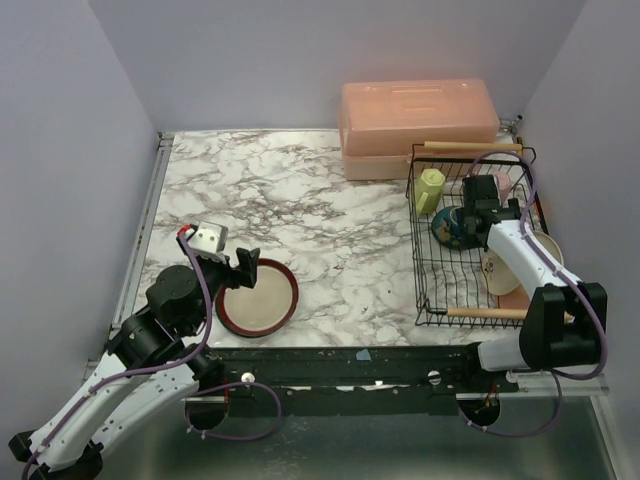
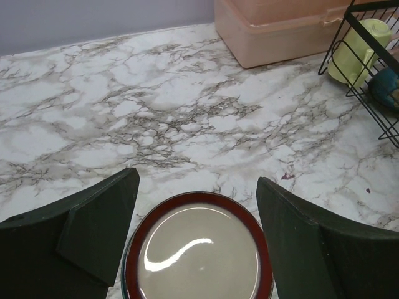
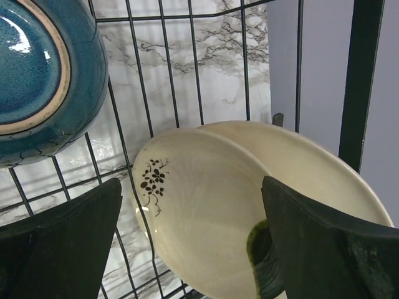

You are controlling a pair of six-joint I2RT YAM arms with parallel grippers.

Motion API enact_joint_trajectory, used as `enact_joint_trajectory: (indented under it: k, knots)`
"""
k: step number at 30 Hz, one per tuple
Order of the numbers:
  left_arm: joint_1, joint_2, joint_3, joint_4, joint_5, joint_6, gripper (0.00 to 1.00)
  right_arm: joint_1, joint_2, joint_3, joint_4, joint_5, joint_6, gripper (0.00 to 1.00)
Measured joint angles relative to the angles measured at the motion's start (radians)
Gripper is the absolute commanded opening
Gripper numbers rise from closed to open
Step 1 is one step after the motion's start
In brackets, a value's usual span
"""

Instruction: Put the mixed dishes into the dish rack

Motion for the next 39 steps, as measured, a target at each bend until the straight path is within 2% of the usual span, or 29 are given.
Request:
enact_joint_trajectory:
  k: [5, 8, 17, 26, 30, 32, 36, 39]
  knots:
    - [-0.028, -0.005, -0.001, 0.000, 0.000, 0.000, 0.86, -0.021, -0.043, -0.031, 0.006, -0.021, 0.008, 0.91]
    - [-0.045, -0.006, -0.006, 0.000, 0.000, 0.001, 0.86, -0.023, -0.074, -0.037, 0.006, -0.025, 0.006, 0.84]
    - [-0.052, -0.006, -0.011, 0.001, -0.001, 0.001, 0.86, -0.024, -0.164, -0.045, 0.038, -0.060, -0.023, 0.90]
    - [-0.052, -0.005, -0.011, 0.000, -0.002, 0.001, 0.86, -0.044, 0.049, 0.027, 0.095, -0.040, -0.019, 0.91]
    - [-0.052, -0.005, -0.011, 0.001, -0.003, 0.001, 0.86, -0.055, 0.082, 0.029, 0.105, -0.036, -0.019, 0.91]
    - [-0.052, -0.005, -0.011, 0.001, -0.004, 0.001, 0.86, -0.055, 0.072, 0.024, 0.108, -0.035, -0.019, 0.87]
    - [-0.053, -0.005, -0.011, 0.000, -0.005, 0.002, 0.87, -0.055, 0.011, -0.029, 0.137, -0.033, -0.043, 0.73]
    - [-0.064, -0.005, -0.011, 0.000, -0.011, 0.002, 0.87, -0.055, -0.064, -0.080, 0.159, -0.035, -0.063, 0.69]
